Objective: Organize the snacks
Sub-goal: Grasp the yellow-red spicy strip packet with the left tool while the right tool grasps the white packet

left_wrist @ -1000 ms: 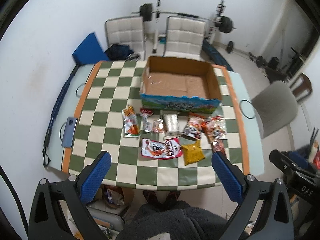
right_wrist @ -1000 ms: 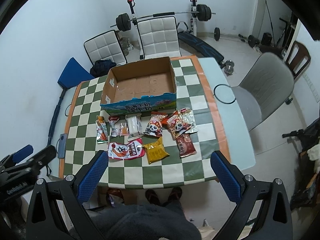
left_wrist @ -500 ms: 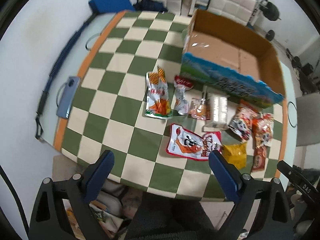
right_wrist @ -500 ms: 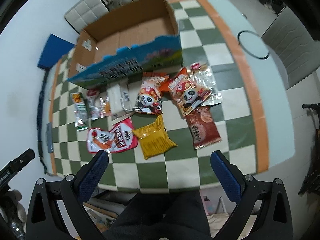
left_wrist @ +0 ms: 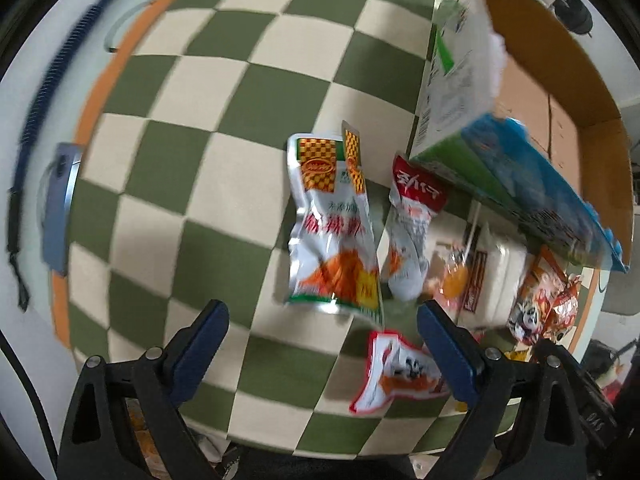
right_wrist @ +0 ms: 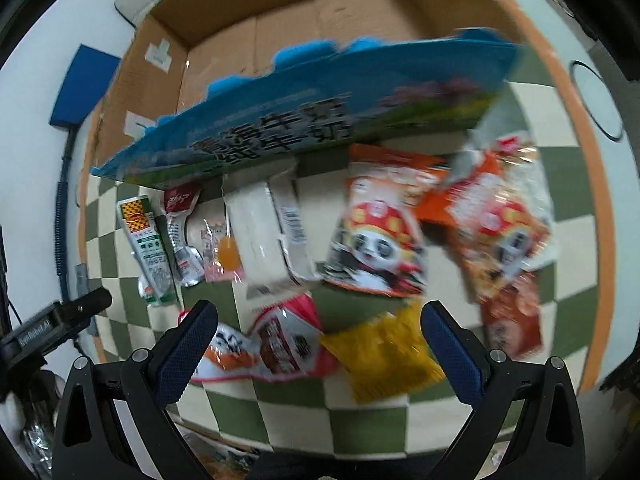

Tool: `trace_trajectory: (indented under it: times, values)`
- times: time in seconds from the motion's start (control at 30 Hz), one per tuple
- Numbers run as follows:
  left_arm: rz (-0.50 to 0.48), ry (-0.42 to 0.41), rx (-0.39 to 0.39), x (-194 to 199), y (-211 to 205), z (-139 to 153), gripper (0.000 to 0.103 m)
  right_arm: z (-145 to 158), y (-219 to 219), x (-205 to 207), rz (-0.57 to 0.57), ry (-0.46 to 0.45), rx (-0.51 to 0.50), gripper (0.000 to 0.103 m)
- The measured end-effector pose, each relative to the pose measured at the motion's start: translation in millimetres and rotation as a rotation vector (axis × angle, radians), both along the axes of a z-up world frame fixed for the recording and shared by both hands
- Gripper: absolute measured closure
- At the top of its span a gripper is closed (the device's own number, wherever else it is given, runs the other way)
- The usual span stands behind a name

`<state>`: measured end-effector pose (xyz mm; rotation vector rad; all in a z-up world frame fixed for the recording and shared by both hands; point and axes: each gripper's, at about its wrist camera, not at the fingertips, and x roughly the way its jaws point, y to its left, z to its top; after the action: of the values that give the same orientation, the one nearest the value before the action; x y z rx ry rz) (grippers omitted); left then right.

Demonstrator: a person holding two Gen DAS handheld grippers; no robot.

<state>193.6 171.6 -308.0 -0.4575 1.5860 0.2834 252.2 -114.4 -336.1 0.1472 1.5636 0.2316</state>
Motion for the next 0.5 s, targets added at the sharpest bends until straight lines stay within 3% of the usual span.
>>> trace_trajectory:
  times: [0.2,0.33,0.5]
  values:
    - [-0.037,0.05,-0.041,31,7,-41,0.007,-31,28,18,-0.012,0.038,-0.014,0.002]
    - [-0.052,0.087,-0.049,40,9,-63,0.017,-44,36,27,-0.033,0.045,-0.003,0.002]
    - [-0.086,0.088,-0.018,45,11,-68,0.025,-56,48,35,-0.04,0.053,0.007,0.004]
